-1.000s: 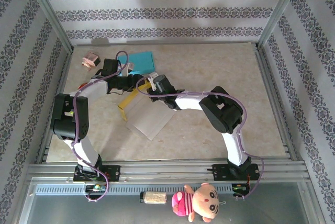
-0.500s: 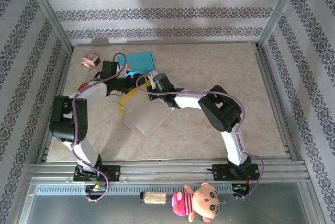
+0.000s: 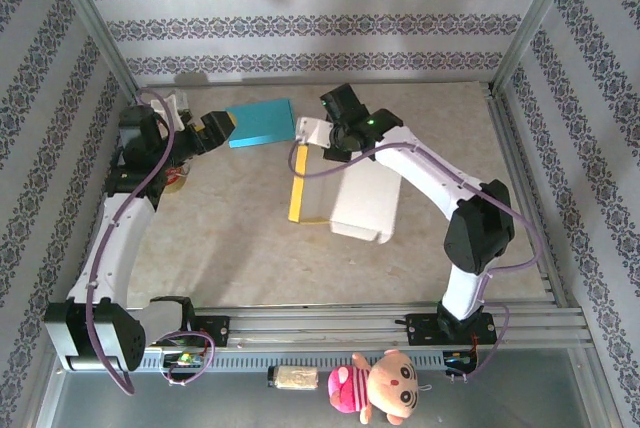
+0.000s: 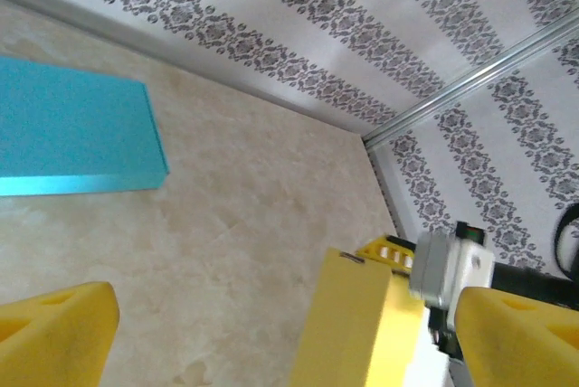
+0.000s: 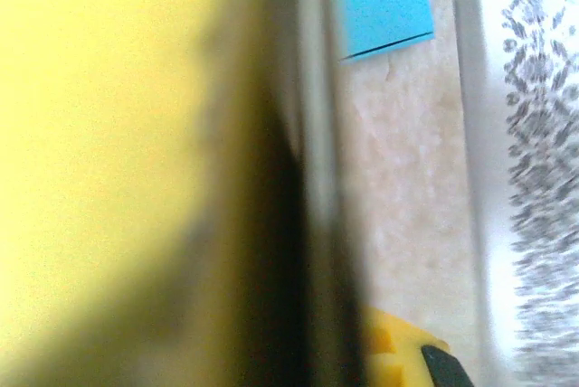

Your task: Fold the paper box

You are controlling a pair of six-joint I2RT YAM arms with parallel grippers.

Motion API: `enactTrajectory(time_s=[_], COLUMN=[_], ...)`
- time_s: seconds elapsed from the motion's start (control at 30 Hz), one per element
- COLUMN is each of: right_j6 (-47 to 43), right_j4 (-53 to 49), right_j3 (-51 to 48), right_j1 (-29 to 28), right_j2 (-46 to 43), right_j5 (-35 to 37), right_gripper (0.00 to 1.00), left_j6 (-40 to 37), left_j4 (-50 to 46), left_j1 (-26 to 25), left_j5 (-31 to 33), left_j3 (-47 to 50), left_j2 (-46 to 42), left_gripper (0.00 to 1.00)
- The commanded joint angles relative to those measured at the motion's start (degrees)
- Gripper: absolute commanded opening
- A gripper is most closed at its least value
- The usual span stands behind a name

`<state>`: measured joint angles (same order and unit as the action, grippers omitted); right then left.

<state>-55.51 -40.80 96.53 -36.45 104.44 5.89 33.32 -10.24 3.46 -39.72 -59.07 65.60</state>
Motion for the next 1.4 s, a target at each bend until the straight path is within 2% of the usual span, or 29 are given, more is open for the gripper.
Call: enactTrajectory(time_s=[0.0, 0.07, 0.3, 0.47, 0.63, 0.73, 0.87, 0.97, 1.1, 1.2, 1.3, 1.37], right_j6=[-23.9, -27.5, -28.3, -30.7, -35.9, -38.6, -39.4, -37.9, -31.9, -19.9, 4.4, 24.4], right_j4=[-14.0, -12.5, 1.0, 18.5, 31.7, 38.0, 36.4, 34.2, 29.9, 28.8, 22.6, 16.5], right_j3=[3.2, 4.3, -2.0, -14.7, -24.7, -28.4, -28.7, -27.9, -26.0, -24.0, -18.9, -17.5], right_j1=[-3.5, -5.1, -9.9, -13.2, -15.3, -15.7, -15.3, -14.8, -14.3, -14.0, -12.3, -10.5], right_j2=[7.5, 10.9, 20.1, 20.3, 18.7, 14.5, 8.2, 4.7, 1.2, -3.1, -8.6, -14.6], right_j5=[7.2, 4.2, 7.4, 8.5, 9.1, 8.9, 7.1, 6.1, 5.5, 4.3, 3.7, 2.2], right_gripper=[0.0, 0.0, 0.02, 0.03, 0.09, 0.19, 0.4, 0.43, 0.47, 0.55, 0.62, 0.64], left_j6=[1.6, 3.5, 5.6, 5.7, 6.1, 5.5, 3.5, -1.7, -10.5, -17.5, -25.7, -33.3], left_j4=[-0.3, 2.0, 4.9, 5.5, 6.7, 6.2, 7.5, 6.7, 5.0, 5.0, 6.0, 5.5], left_j1=[1.1, 1.5, 1.9, 2.1, 2.1, 2.1, 2.1, 2.1, 1.9, 1.3, -0.9, -3.9], left_j5=[1.3, 0.3, -1.2, -1.4, -1.4, -0.9, -0.1, -0.1, -0.2, -1.5, -3.1, -3.7], left_j3=[4.3, 6.4, 11.1, 11.9, 13.0, 13.2, 14.3, 14.4, 13.8, 13.3, 12.3, 10.9], left_j2=[-0.3, -0.5, -2.1, -2.1, -2.5, -2.4, -2.4, -2.7, -3.9, -4.2, -3.3, -2.1], left_gripper=[0.96, 0.97, 0.98, 0.99, 0.99, 1.0, 1.0, 1.0, 0.98, 0.98, 0.99, 1.0])
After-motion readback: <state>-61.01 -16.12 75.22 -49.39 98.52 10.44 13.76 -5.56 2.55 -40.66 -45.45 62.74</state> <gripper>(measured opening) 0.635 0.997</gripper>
